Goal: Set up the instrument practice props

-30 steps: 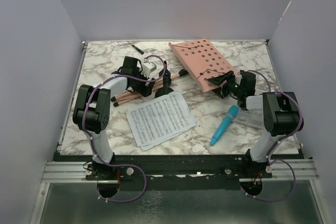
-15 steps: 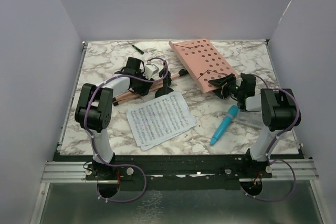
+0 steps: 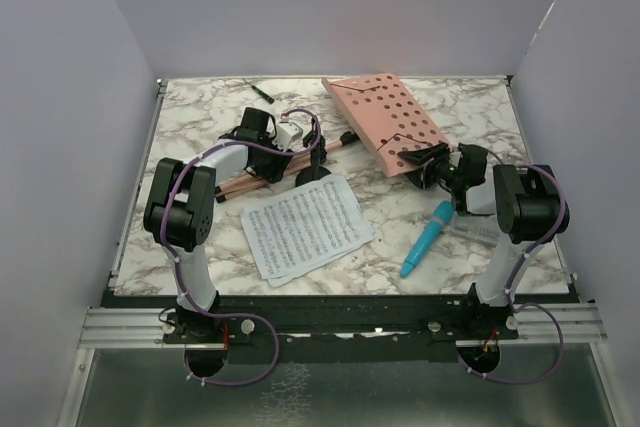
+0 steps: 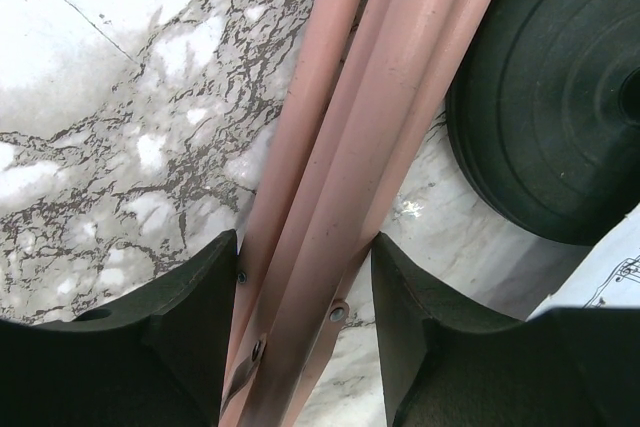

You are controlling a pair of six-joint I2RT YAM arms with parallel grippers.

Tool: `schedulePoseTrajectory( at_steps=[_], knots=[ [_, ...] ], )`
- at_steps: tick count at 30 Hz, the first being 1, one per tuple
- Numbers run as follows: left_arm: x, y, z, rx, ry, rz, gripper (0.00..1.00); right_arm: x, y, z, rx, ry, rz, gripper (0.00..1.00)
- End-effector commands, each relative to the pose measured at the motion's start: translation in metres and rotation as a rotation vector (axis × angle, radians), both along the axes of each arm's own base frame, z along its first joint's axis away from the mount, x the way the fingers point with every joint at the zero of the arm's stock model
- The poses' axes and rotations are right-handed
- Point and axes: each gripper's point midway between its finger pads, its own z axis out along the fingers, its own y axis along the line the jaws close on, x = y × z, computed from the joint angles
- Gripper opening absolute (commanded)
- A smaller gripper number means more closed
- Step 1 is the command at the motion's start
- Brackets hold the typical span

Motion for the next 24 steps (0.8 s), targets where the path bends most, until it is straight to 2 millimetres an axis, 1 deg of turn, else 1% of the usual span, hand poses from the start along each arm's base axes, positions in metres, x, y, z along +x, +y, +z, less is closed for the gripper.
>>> schedulePoseTrajectory(
  at_steps=[1,3,6,7,9,10,11,13,14,16,19,20,22,23,24],
  knots=[
    [-0.018,-0.002,-0.013,0.0,0.112,0.022,0.0,0.03,0.002,0.075,0.031,-0.336,-0.029,0.49],
    [-0.019,-0.001,-0.015,0.007,0.117,0.027,0.0,0.027,0.002,0.085,0.057,-0.367,-0.034,0.4],
    [-0.019,0.0,-0.016,0.011,0.122,0.031,0.0,0.023,0.001,0.096,0.082,-0.397,-0.043,0.16],
    [-0.019,0.0,-0.016,0.013,0.124,0.033,0.0,0.022,0.001,0.099,0.085,-0.406,-0.047,0.11],
    [-0.019,0.001,-0.017,0.017,0.129,0.039,0.0,0.021,0.0,0.106,0.085,-0.428,-0.053,0.09],
    [-0.019,0.002,-0.017,0.02,0.131,0.041,0.0,0.02,0.0,0.11,0.083,-0.439,-0.056,0.1],
    [-0.018,0.002,-0.017,0.023,0.131,0.046,0.0,0.019,-0.002,0.113,0.081,-0.446,-0.062,0.13],
    [-0.018,0.004,-0.018,0.029,0.134,0.057,0.0,0.017,-0.003,0.118,0.069,-0.451,-0.074,0.24],
    [-0.018,0.004,-0.018,0.03,0.135,0.061,0.0,0.017,-0.005,0.119,0.061,-0.446,-0.088,0.32],
    [-0.018,0.004,-0.02,0.031,0.143,0.068,0.0,0.017,-0.008,0.12,0.032,-0.437,-0.11,0.43],
    [-0.018,0.003,-0.02,0.027,0.151,0.074,0.0,0.018,-0.013,0.117,-0.02,-0.404,-0.133,0.56],
    [-0.017,0.003,-0.019,0.024,0.151,0.076,0.0,0.019,-0.014,0.116,-0.037,-0.4,-0.14,0.59],
    [-0.018,0.002,-0.019,0.021,0.153,0.077,0.0,0.023,-0.016,0.113,-0.054,-0.384,-0.15,0.61],
    [-0.018,0.002,-0.018,0.02,0.152,0.077,0.0,0.025,-0.016,0.112,-0.052,-0.377,-0.153,0.6],
    [-0.018,0.002,-0.018,0.02,0.152,0.076,0.0,0.027,-0.016,0.11,-0.045,-0.37,-0.153,0.56]
  ],
)
